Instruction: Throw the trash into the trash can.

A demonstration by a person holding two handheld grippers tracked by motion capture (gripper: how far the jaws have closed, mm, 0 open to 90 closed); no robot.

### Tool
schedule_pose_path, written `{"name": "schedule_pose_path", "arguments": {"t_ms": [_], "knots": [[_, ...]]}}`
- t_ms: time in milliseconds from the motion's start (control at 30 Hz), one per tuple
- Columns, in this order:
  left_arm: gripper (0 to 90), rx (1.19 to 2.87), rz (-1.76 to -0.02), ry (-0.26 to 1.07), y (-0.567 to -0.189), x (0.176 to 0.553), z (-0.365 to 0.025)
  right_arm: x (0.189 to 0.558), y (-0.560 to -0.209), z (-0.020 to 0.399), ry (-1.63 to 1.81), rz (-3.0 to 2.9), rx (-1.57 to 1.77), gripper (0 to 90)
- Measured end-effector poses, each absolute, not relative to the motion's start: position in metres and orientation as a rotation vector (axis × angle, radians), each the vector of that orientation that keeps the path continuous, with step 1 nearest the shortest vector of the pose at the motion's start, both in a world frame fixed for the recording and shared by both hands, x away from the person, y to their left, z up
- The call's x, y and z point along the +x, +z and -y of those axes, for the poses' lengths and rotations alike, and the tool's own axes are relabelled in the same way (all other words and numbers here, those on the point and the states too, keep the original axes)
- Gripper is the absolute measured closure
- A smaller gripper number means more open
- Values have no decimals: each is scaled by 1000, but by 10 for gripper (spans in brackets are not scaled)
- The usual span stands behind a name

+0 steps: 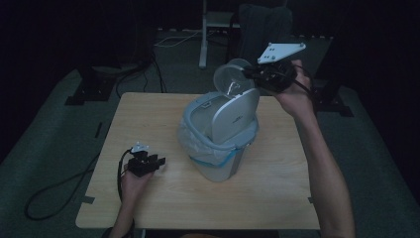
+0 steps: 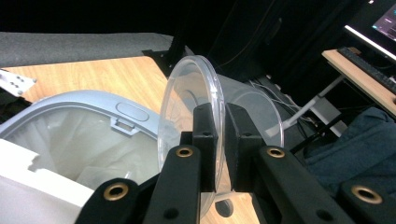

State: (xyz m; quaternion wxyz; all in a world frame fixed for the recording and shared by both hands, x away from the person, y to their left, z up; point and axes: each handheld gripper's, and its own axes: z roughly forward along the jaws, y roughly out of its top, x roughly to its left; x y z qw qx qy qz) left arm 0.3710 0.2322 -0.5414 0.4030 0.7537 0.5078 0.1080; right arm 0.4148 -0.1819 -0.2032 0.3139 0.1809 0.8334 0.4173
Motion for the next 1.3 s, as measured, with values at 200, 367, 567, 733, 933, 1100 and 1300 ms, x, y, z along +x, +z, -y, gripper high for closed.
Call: {"name": "schedule_pose_path", "arguments": {"t_ms": [200, 367, 567, 733, 933, 1100, 1300], "knots": [[547, 1904, -1283, 273, -541, 371, -232, 412, -203, 175, 1099, -2218, 447, 831], [547, 1904, -1283, 273, -541, 371, -232, 409, -204, 171, 1100, -2232, 429, 831], [547, 1904, -1283, 273, -541, 371, -232, 406, -203, 167, 1106, -2248, 409, 831], [547, 1904, -1284, 273, -541, 371, -232, 404, -203, 165, 1111, -2259, 395, 831], [547, 1905, -1283, 275, -541, 371, -232, 400, -204, 162, 1109, -2277, 377, 830], [547, 1905, -1283, 276, -541, 371, -232, 399, -204, 160, 1113, -2285, 363, 830], [547, 1904, -1283, 275, -541, 371, -232, 395, -205, 157, 1116, -2301, 338, 830]]}}
